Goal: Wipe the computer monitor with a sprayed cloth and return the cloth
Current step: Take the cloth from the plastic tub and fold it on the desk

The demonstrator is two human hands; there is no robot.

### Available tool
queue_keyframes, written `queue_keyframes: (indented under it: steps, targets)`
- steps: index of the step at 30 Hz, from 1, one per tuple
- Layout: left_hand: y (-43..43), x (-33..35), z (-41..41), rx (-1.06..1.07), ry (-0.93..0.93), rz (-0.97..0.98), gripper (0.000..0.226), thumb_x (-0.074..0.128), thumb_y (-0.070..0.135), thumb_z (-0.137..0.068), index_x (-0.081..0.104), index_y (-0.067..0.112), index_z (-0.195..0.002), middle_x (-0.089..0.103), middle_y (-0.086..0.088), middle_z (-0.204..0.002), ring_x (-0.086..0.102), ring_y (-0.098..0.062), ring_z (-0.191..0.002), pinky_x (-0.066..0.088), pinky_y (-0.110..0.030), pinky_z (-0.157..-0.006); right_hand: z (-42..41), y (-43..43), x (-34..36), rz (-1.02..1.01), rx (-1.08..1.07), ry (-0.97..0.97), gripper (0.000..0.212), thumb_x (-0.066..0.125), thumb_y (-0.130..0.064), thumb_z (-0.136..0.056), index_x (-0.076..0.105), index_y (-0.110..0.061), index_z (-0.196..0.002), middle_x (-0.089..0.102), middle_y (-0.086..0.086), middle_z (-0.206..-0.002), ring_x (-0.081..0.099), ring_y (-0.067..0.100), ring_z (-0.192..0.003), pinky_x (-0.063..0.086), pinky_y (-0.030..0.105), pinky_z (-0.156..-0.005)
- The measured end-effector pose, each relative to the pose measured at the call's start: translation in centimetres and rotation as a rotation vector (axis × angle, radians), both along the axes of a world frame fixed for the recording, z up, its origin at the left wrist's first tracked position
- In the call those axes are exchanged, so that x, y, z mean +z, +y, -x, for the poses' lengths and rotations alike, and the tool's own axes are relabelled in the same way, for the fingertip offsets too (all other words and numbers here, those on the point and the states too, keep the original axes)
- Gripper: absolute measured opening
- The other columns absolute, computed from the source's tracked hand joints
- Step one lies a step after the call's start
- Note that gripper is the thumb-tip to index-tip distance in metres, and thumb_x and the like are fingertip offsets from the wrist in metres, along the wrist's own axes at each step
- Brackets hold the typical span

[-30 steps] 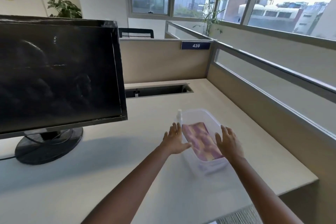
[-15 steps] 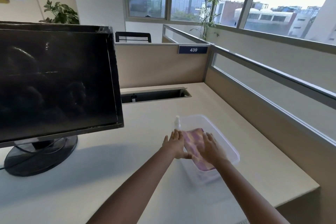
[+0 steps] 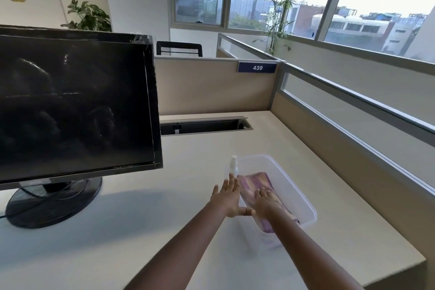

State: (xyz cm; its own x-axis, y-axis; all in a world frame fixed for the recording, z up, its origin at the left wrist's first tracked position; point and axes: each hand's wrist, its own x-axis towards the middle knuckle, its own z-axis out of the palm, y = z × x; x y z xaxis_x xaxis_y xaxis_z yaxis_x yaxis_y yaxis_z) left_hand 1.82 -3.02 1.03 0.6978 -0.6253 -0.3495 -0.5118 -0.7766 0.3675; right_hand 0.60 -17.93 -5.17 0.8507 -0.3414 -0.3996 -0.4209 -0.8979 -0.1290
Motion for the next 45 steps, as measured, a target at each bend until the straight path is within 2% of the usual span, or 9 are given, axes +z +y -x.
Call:
queue_keyframes:
  steps: [3, 7, 13, 17, 21, 25, 28, 35, 45]
  targets:
    - [0.0, 0.0, -0.1, 0.012, 0.019, 0.019, 0.103, 0.048, 0.057, -0.083, -0.018, 0.005, -0.142, -0.025, -0.011, -0.153, -0.013, -0.024, -0.145, -0.004, -0.046, -0.118, 0.2, -0.3, 1.1, -0.251, -0.086, -0.206, 0.05, 0.038, -0.026, -0.097, 0.03, -0.007, -0.142, 0.037, 0.02, -0.144, 0.031, 0.032, -0.136, 0.026, 0.04, -0.113]
    - [0.2, -0.3, -0.1, 0.016, 0.0, 0.05, 0.103, 0.049, 0.059, -0.082, -0.015, 0.006, -0.144, -0.024, -0.011, -0.154, -0.013, -0.022, -0.145, -0.006, -0.047, -0.117, 1.8, 0.0, 4.3, -0.698, -0.268, -0.474, 0.048, 0.038, -0.059, -0.091, 0.058, -0.025, -0.118, 0.063, 0.006, -0.119, 0.06, 0.02, -0.108, 0.046, 0.033, -0.088]
    - [0.4, -0.3, -0.2, 0.117, -0.012, 0.295, 0.078, 0.034, 0.055, -0.091, 0.002, 0.01, -0.147, -0.002, -0.012, -0.158, -0.004, -0.024, -0.146, -0.001, -0.046, -0.117, 3.8, 0.7, 8.5, -0.809, -0.213, -0.702, 0.048, 0.031, -0.039, -0.1, 0.039, -0.014, -0.139, 0.045, 0.008, -0.142, 0.043, 0.023, -0.129, 0.035, 0.043, -0.11]
    - [0.4, 2.3, -0.3, 0.346, 0.163, 0.818, 0.056, 0.025, 0.047, -0.096, 0.026, 0.016, -0.142, 0.028, -0.008, -0.153, 0.026, -0.024, -0.14, 0.021, -0.036, -0.114, 4.0, 3.5, 10.6, -0.662, -0.122, -0.829, 0.037, 0.034, -0.03, -0.1, 0.046, -0.015, -0.132, 0.055, 0.012, -0.131, 0.052, 0.017, -0.105, 0.045, 0.025, -0.082]
    - [1.6, 4.8, -0.8, 0.435, 0.435, 1.179, 0.045, 0.03, 0.042, -0.096, 0.04, 0.014, -0.13, 0.055, -0.011, -0.125, 0.055, -0.029, -0.115, 0.051, -0.033, -0.083, 3.3, 7.7, 10.8, -0.469, 0.047, -0.793, 0.042, 0.033, -0.03, -0.1, 0.033, -0.03, -0.142, 0.042, 0.004, -0.146, 0.046, 0.022, -0.127, 0.046, 0.034, -0.094]
    - [4.1, 4.7, -1.6, 0.634, 0.371, 1.35, 0.031, 0.047, 0.022, -0.093, 0.052, 0.006, -0.12, 0.063, -0.016, -0.114, 0.061, -0.027, -0.104, 0.053, -0.034, -0.085, 2.7, 11.0, 9.9, -0.374, 0.267, -0.757, 0.05, 0.038, -0.029, -0.098, 0.021, -0.031, -0.146, 0.012, -0.003, -0.158, 0.01, 0.018, -0.146, 0.025, 0.042, -0.116]
    - [6.7, 3.7, -2.3, 0.763, 0.508, 1.449, 0.024, 0.046, 0.018, -0.094, 0.056, 0.007, -0.113, 0.066, -0.012, -0.099, 0.063, -0.024, -0.089, 0.053, -0.028, -0.071, 2.4, 12.1, 9.4, -0.517, 0.242, -0.823, 0.05, 0.045, -0.037, -0.095, 0.027, -0.033, -0.142, 0.014, -0.007, -0.156, 0.023, 0.016, -0.14, 0.031, 0.028, -0.107]
    - [11.0, 0.3, -3.5, 0.832, 0.692, 1.376, 0.025, 0.049, 0.024, -0.093, 0.057, 0.007, -0.111, 0.066, -0.013, -0.094, 0.064, -0.028, -0.086, 0.053, -0.039, -0.077, 1.7, 13.0, 7.3, -1.091, -0.148, -0.522, 0.053, 0.051, -0.032, -0.093, 0.03, -0.019, -0.14, 0.06, 0.012, -0.121, 0.065, 0.022, -0.098, 0.058, 0.026, -0.075]
    - [12.9, -5.5, -3.8, 0.839, 0.401, 0.86, 0.076, 0.057, 0.001, -0.084, 0.012, 0.011, -0.145, 0.041, -0.019, -0.137, 0.047, -0.031, -0.122, 0.045, -0.04, -0.098, 0.3, 14.3, 1.7, -0.66, -0.127, -0.51, 0.044, 0.048, -0.016, -0.095, 0.036, -0.015, -0.138, 0.055, 0.011, -0.13, 0.054, 0.024, -0.113, 0.039, 0.023, -0.083]
